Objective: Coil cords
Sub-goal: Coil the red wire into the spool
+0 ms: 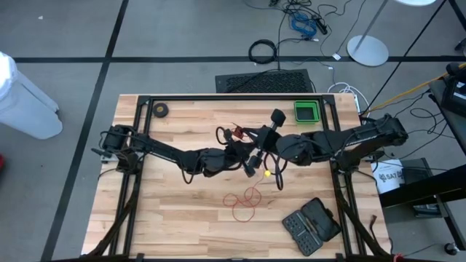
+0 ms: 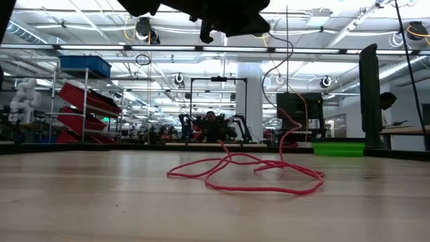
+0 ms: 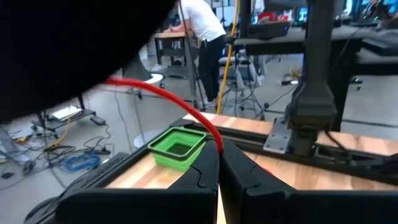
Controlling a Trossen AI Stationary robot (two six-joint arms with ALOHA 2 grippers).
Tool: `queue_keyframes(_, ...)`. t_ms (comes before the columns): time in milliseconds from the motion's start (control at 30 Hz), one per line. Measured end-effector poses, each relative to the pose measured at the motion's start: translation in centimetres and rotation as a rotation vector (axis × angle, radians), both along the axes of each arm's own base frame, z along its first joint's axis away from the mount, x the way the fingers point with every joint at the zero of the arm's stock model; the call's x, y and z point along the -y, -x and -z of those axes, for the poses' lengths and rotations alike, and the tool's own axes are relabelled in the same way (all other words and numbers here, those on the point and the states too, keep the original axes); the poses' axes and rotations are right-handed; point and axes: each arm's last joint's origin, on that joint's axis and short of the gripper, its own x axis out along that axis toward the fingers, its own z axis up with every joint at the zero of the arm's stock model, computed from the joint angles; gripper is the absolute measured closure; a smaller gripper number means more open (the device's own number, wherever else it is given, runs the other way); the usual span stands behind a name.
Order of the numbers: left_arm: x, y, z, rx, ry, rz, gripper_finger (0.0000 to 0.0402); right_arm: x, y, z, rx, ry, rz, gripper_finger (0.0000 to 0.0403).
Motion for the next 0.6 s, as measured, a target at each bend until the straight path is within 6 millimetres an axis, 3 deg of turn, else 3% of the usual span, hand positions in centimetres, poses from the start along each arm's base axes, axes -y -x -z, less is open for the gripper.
queue_keyframes(600, 0.3, -0.1, -0.8, 0.089, 0.011, 0.083, 0.0400, 1.5, 0.2, 1.0, -0.077, -0.030, 0.067, 0.0403)
